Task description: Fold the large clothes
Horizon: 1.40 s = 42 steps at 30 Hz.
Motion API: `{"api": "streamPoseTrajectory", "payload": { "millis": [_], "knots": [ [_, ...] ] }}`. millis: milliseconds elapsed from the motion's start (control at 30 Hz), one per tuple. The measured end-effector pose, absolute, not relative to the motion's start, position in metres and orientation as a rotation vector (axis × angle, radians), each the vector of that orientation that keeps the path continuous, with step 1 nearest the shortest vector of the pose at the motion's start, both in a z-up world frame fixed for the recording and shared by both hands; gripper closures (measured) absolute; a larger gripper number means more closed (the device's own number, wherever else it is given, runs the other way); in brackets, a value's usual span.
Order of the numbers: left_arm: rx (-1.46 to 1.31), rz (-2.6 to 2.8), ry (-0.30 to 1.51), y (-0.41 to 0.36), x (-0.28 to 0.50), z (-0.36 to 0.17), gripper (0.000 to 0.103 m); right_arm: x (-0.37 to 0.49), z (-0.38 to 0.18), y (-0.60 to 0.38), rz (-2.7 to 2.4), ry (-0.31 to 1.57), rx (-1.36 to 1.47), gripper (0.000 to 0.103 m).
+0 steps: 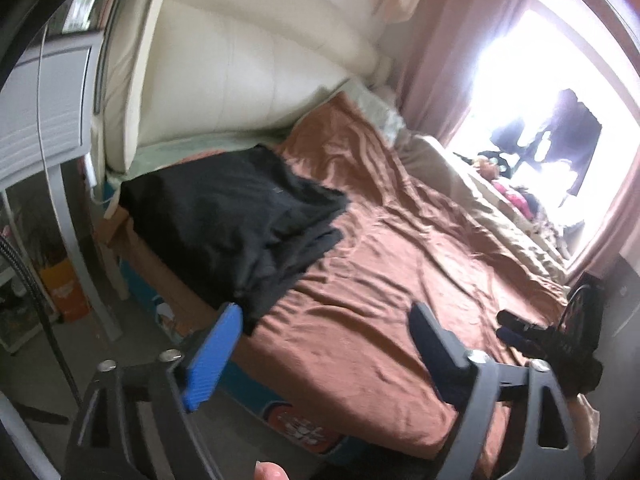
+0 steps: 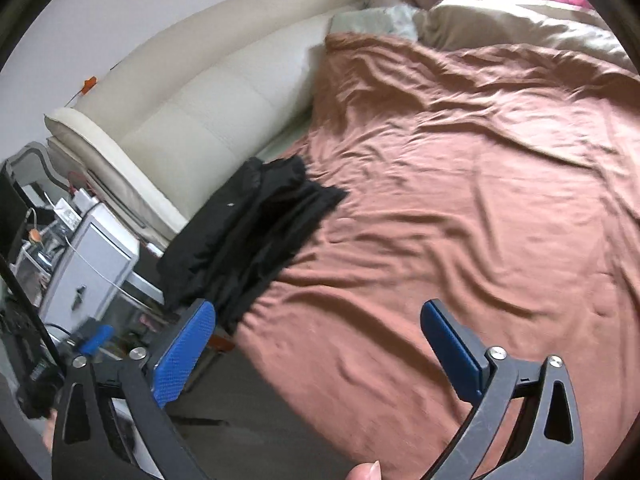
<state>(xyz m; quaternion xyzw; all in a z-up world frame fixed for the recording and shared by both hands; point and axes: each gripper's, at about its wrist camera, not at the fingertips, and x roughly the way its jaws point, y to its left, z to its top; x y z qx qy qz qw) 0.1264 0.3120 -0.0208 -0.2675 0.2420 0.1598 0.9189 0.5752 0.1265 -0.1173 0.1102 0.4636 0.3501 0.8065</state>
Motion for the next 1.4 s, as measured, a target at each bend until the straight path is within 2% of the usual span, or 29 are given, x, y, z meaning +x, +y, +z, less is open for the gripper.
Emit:
{"api": "streamPoseTrajectory", "payload": {
  "millis": [67,533,1167,1400],
  "knots": [
    [-0.548,0.299,0.466,0.298,0.117,-0.015,0.0,0.559,-0.106,0.106,0.717,0.966,0.225,0.0],
    [-0.348,0.192,0.426,0.205,0.047,0.017,0.0,0.419,-0.046,0.021,0.63,0.779,0.171,0.0],
    [-0.275,0.121,0.353,0.145,-0.023,0.017,0.0,0.304,-0.018,-0.035,0.511,0.676,0.066,0.0],
    [-0.249,0.14,0.353,0.132,-0.046,0.004,0.0,0.273,-0.027,-0.057,0.507,0.657,0.101,0.0]
  ]
}}
